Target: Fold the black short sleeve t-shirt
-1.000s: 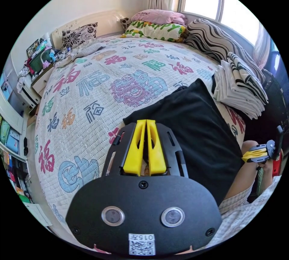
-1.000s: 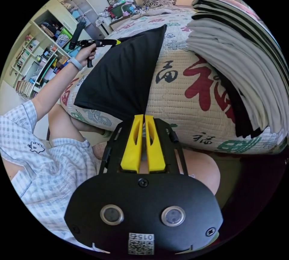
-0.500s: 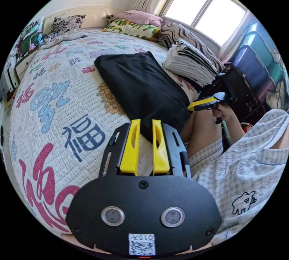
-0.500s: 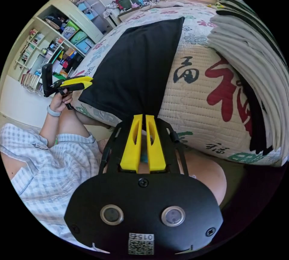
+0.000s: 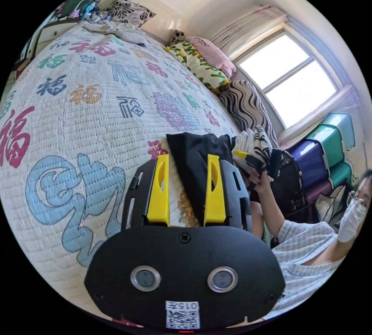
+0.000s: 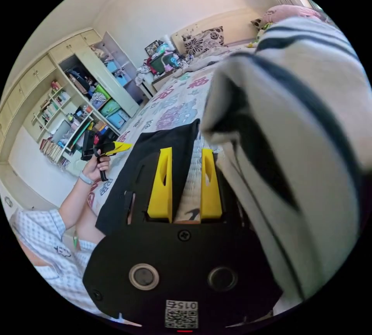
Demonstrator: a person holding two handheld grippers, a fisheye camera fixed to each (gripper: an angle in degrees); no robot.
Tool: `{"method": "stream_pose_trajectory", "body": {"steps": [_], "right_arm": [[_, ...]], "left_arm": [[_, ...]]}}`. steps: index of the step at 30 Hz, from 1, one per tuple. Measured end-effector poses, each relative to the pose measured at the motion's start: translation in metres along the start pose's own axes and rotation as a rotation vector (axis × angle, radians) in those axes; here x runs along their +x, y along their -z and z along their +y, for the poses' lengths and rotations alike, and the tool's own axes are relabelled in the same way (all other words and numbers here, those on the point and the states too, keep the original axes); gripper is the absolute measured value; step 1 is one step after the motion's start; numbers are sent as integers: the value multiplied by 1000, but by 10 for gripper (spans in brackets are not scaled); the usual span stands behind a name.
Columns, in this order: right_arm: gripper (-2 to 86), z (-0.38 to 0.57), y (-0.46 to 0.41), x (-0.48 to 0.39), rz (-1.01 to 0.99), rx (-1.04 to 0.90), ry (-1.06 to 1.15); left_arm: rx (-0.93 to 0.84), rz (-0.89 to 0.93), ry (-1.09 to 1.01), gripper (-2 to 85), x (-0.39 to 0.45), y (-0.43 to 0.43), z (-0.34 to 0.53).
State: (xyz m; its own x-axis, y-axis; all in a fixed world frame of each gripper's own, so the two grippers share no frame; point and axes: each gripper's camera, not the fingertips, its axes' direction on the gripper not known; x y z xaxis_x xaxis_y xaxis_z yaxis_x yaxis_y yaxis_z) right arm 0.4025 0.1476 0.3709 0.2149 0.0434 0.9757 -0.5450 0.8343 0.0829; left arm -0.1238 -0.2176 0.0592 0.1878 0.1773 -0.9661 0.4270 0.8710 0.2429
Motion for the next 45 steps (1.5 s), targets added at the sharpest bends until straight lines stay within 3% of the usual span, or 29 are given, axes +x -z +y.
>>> {"method": "stream_pose_trajectory", "body": {"steps": [4, 13, 18, 29, 36, 41, 45], "right_arm": [[126, -16, -19, 5, 65, -29, -41], [74, -45, -54, 12, -24, -170, -55], [26, -40, -35, 7, -96, -79, -54], [5, -57, -21, -37, -204, -13, 51], [7, 16, 47, -134, -14, -48, 642], [11, 92, 64, -135, -85, -161, 767], [22, 142, 45, -130, -43, -287, 790]], "left_arm": [[2, 46, 23, 129, -17, -18, -19], [-21, 148, 33, 90, -35, -15, -29], [12, 214, -15, 23, -26, 15, -22], [80, 126, -140, 14, 22, 76, -6], [126, 107, -502, 20, 118, 117, 105], [72, 0, -810, 18, 200, 111, 230], [-38, -23, -839, 19, 228, 72, 303]]}}
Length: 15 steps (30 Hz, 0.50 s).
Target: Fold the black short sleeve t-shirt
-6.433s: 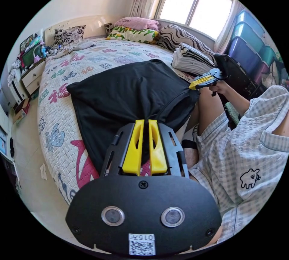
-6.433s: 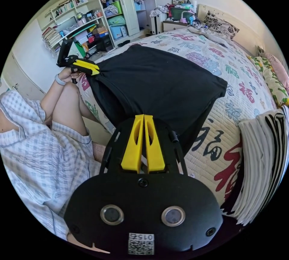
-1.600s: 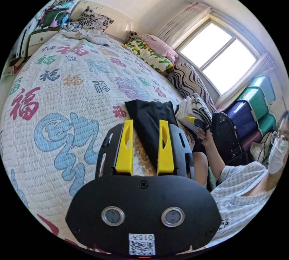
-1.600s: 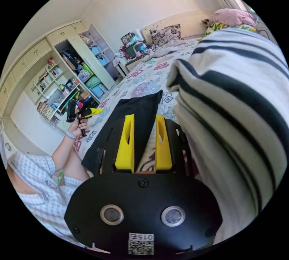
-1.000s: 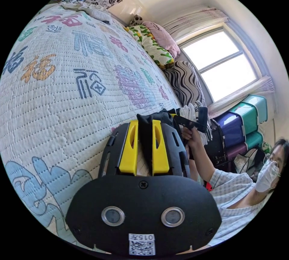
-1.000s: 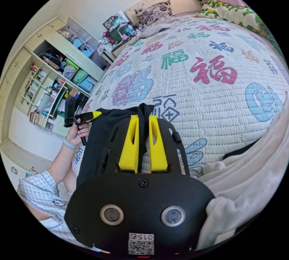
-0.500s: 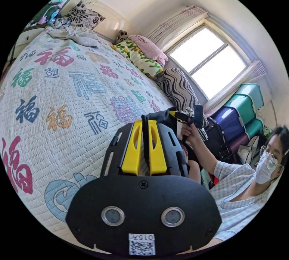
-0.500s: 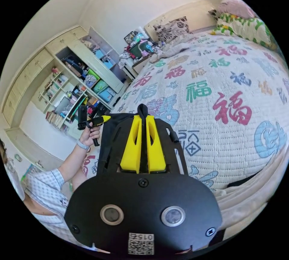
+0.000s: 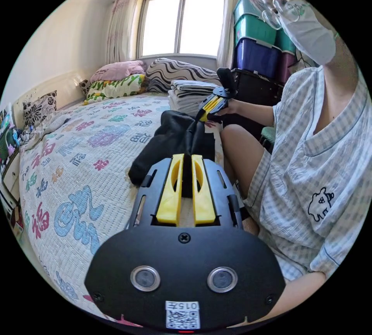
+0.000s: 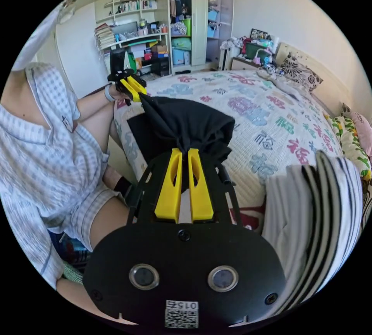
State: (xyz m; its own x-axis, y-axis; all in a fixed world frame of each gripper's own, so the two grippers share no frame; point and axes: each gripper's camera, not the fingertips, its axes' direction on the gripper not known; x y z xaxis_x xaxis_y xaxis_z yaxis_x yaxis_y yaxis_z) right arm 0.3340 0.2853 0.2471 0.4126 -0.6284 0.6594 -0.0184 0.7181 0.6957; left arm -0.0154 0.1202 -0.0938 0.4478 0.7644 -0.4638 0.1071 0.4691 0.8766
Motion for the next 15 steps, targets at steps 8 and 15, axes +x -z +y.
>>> {"method": "stream_pose_trajectory", "body": {"steps": [8, 15], "right_arm": [[68, 6, 10, 2, -26, -35, -178], [96, 0, -4, 49, -293, 46, -407]], "left_arm": [[-49, -121, -6, 26, 69, -20, 8], [-64, -182, -51, 30, 108, -27, 6]]}}
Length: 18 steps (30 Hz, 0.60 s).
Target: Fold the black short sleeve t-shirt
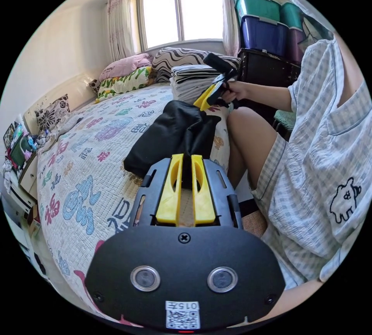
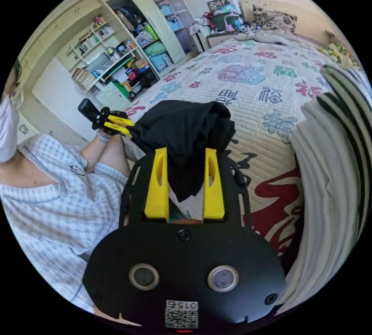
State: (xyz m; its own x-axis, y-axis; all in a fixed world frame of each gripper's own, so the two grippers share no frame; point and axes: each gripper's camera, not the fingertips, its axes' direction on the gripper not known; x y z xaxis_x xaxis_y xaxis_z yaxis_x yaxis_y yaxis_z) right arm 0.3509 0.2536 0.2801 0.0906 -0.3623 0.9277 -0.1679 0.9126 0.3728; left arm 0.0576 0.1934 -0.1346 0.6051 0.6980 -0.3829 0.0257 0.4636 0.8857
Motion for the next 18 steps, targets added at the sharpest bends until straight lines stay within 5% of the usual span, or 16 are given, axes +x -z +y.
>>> {"method": "stream_pose_trajectory", "body": {"steps": [6, 14, 18], "right_arm": [[1, 14, 0, 0, 8, -88, -1], [34, 14, 7, -10, 153, -100, -35], [47, 9, 38, -42, 299, 9, 47]], "left_arm": [[-34, -45, -43, 33, 24, -6, 1], [-103, -81, -8, 35, 25, -15, 14], [21, -5, 162, 32, -8, 19, 13]]}}
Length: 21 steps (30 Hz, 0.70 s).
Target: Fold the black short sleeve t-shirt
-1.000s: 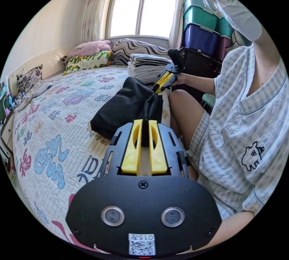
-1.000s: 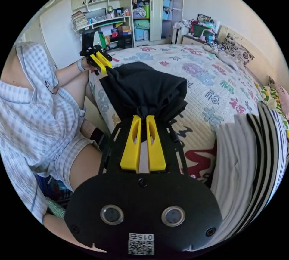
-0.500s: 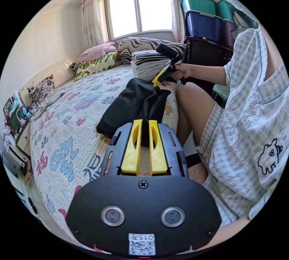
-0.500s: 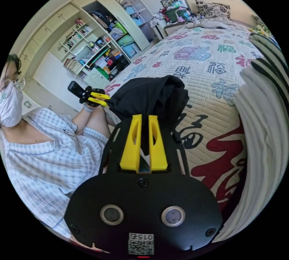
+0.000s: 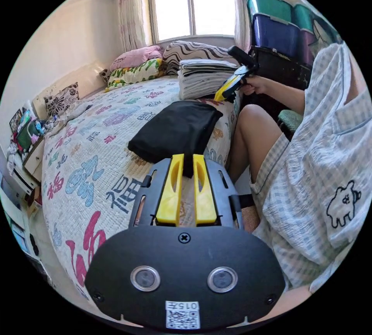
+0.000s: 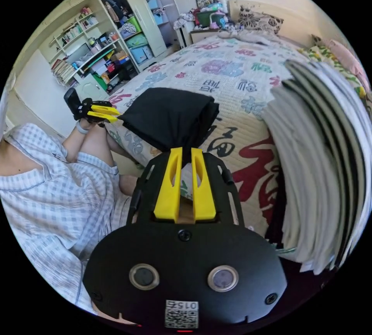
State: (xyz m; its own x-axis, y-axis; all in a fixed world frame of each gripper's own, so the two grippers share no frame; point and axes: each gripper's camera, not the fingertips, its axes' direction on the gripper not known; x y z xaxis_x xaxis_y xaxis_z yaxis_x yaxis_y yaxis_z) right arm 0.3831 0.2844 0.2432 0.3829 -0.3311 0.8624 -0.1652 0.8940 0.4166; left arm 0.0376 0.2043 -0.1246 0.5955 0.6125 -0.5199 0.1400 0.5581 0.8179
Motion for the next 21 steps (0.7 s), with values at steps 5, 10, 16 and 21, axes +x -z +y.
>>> {"method": "stream_pose_trajectory", "body": {"steps": [5, 10, 16, 21], "right_arm": [[44, -37, -28, -21, -103, -11, 99], [-4, -34, -68, -12, -72, -175, 104], [10, -19, -22, 44, -115, -130, -123], [128, -41, 6, 100, -258, 8, -293]], "left_arm": [[29, 47, 104, 33, -27, -28, -32], [-140, 122, 223, 10, -71, -72, -15], [-93, 135, 391, 13, -133, -35, 6], [49, 245, 730, 119, -236, -15, 25]]}}
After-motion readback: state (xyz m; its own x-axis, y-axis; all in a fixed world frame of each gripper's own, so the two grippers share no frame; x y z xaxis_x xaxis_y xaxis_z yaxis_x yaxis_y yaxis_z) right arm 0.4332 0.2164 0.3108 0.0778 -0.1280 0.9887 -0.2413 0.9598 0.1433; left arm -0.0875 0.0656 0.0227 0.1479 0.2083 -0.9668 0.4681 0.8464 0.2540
